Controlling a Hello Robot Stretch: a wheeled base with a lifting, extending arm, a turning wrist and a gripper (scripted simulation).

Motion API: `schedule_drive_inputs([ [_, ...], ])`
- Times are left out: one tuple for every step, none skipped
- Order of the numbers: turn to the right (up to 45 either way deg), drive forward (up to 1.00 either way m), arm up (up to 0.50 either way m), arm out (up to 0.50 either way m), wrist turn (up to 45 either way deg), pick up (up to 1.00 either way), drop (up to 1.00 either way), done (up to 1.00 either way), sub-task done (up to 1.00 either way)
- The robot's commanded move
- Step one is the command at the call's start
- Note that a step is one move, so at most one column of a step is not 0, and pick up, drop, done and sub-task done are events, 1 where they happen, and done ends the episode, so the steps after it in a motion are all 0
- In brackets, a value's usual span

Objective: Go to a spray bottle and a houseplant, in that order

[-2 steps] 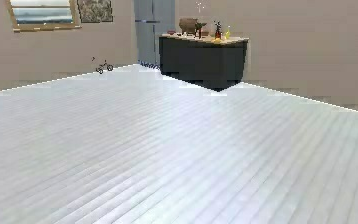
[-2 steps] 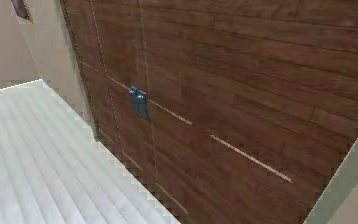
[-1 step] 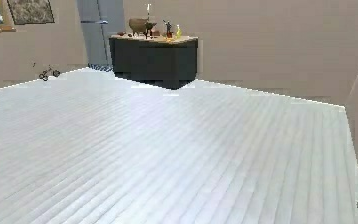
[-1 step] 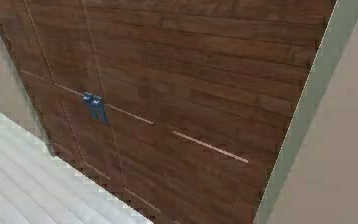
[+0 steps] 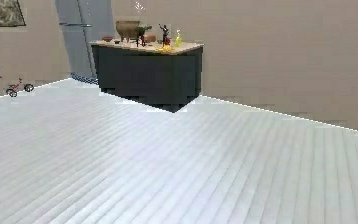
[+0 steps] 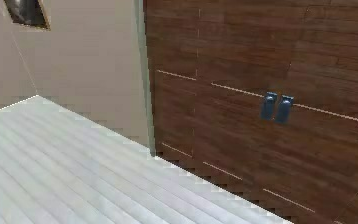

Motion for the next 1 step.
schedule_drive_inputs([
  [0.0, 1.0, 0.0, 0.0, 0.0, 0.0, 0.0, 0.0, 0.0],
])
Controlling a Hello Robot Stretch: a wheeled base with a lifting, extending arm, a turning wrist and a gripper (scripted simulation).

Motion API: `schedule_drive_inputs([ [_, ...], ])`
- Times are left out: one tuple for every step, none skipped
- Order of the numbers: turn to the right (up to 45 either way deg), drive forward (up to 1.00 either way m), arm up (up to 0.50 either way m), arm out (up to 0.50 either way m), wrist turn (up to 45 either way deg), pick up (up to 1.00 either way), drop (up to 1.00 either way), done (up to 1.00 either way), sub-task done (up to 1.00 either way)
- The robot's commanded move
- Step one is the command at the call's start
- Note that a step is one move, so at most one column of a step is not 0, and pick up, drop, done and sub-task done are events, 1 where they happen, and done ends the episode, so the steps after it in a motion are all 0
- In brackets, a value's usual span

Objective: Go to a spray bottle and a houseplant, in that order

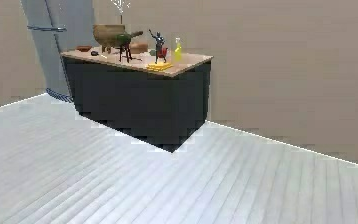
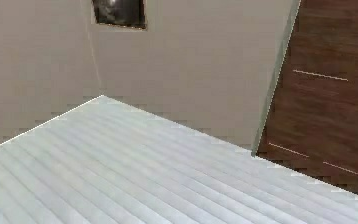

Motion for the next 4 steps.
schedule_drive_inputs([
  [0.0, 1.0, 0.0, 0.0, 0.0, 0.0, 0.0, 0.0, 0.0],
  [9.0, 0.0, 0.0, 0.0, 0.0, 0.0, 0.0, 0.0, 0.0],
  [0.0, 0.35, 0.0, 0.0, 0.0, 0.0, 0.0, 0.0, 0.0],
  [-12.0, 0.0, 0.0, 0.0, 0.0, 0.0, 0.0, 0.0, 0.0],
])
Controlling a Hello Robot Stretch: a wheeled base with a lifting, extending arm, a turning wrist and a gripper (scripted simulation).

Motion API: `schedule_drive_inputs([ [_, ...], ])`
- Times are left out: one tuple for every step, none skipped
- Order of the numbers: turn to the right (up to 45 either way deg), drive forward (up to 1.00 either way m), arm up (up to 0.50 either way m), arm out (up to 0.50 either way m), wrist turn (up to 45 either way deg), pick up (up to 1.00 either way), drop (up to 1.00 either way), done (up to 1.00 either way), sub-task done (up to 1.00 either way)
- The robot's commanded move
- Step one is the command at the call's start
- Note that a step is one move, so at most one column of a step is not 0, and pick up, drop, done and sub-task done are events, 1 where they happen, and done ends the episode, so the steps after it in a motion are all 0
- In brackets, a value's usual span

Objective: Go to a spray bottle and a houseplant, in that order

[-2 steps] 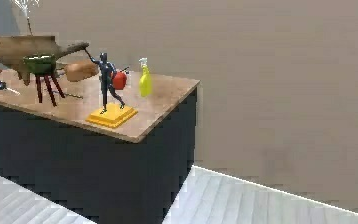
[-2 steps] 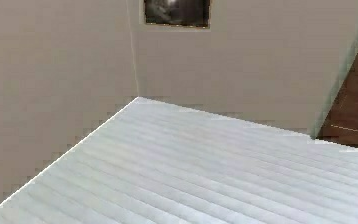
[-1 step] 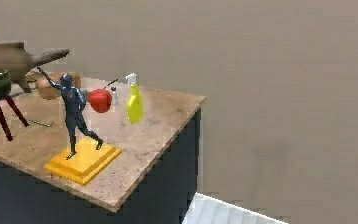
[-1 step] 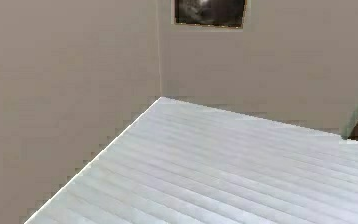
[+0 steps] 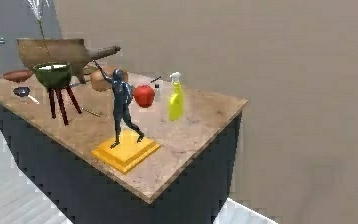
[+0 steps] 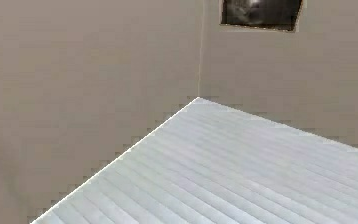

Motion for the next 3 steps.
schedule_drive_inputs([
  [0.0, 0.0, 0.0, 0.0, 0.0, 0.0, 0.0, 0.0, 1.0],
  [-45.0, 0.0, 0.0, 0.0, 0.0, 0.0, 0.0, 0.0, 0.0],
  [-24.0, 0.0, 0.0, 0.0, 0.0, 0.0, 0.0, 0.0, 0.0],
])
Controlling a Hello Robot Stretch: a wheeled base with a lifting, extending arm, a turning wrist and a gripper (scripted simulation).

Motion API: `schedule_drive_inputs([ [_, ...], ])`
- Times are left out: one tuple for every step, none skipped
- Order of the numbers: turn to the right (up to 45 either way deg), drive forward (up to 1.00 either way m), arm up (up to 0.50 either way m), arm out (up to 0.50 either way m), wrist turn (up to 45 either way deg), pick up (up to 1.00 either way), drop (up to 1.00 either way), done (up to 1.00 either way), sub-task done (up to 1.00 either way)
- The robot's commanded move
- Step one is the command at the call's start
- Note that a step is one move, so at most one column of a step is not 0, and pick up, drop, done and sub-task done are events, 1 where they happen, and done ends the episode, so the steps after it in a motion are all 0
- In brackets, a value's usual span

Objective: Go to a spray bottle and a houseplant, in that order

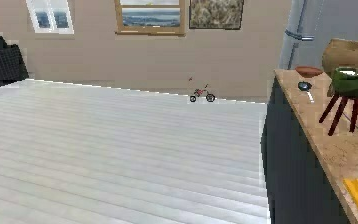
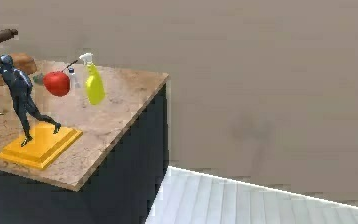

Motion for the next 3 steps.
schedule_drive_inputs([
  [0.0, 0.2, 0.0, 0.0, 0.0, 0.0, 0.0, 0.0, 0.0],
  [45.0, 0.0, 0.0, 0.0, 0.0, 0.0, 0.0, 0.0, 0.0],
  [0.0, 0.0, 0.0, 0.0, 0.0, 0.0, 0.0, 1.0, 0.0],
])
